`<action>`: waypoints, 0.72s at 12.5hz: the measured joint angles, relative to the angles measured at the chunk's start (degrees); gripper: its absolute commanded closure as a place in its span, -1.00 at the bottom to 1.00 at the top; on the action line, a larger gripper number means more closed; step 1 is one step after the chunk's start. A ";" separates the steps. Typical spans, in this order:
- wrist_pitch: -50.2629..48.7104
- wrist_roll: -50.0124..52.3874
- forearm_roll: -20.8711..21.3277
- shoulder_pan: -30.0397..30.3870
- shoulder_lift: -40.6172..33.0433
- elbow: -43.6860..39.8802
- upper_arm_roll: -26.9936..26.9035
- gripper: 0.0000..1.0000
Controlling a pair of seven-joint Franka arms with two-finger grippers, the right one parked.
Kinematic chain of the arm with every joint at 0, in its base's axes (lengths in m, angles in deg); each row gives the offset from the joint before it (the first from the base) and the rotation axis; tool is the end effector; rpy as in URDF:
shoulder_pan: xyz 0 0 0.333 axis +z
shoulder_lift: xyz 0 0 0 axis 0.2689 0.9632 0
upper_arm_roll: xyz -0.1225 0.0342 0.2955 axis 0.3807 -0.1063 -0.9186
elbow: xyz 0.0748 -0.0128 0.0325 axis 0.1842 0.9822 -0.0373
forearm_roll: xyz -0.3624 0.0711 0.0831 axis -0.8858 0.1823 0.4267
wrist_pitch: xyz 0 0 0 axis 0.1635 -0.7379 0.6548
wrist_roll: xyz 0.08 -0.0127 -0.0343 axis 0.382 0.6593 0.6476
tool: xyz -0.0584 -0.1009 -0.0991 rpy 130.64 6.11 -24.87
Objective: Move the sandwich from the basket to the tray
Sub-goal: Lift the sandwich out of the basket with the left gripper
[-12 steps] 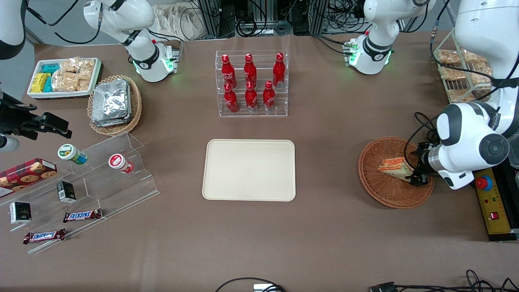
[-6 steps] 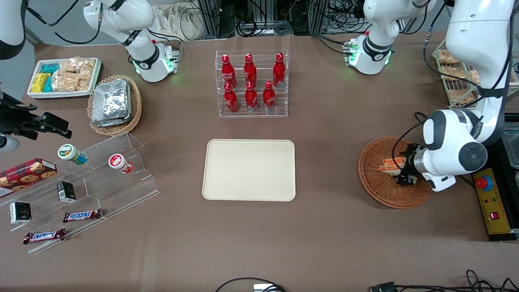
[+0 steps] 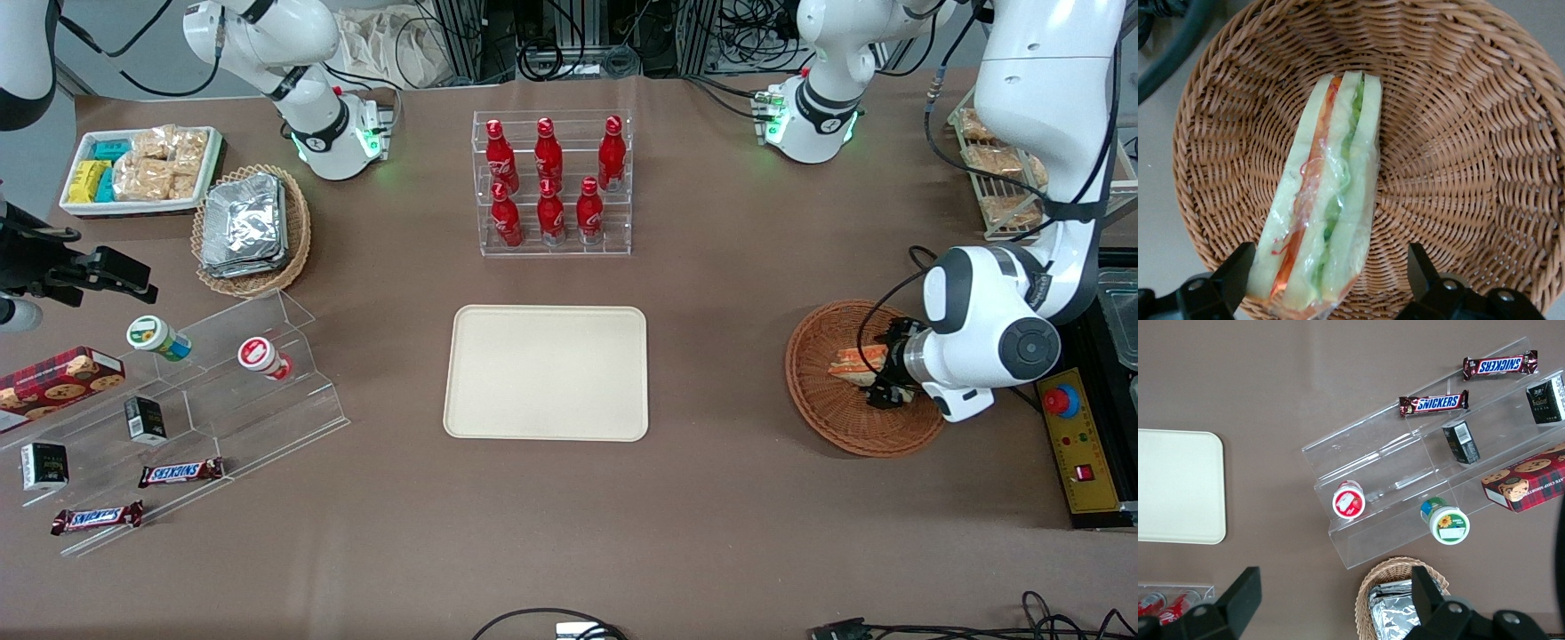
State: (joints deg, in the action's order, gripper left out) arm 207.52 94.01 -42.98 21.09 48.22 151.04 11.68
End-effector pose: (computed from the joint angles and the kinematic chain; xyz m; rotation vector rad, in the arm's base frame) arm 0.5818 -0.0055 0.2221 -2.4666 -1.7316 0.3160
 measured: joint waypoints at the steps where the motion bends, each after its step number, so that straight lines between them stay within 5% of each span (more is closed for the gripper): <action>1: 0.49 0.00 0.00 0.04 0.30 0.01 -0.08 -0.03; 2: 0.81 0.00 0.00 0.05 0.61 0.02 -0.16 0.99; 9: 1.23 -0.02 0.03 0.10 0.17 -2.10 -0.69 1.00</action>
State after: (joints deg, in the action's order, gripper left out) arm 208.75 93.99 -42.95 21.19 48.39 148.94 10.99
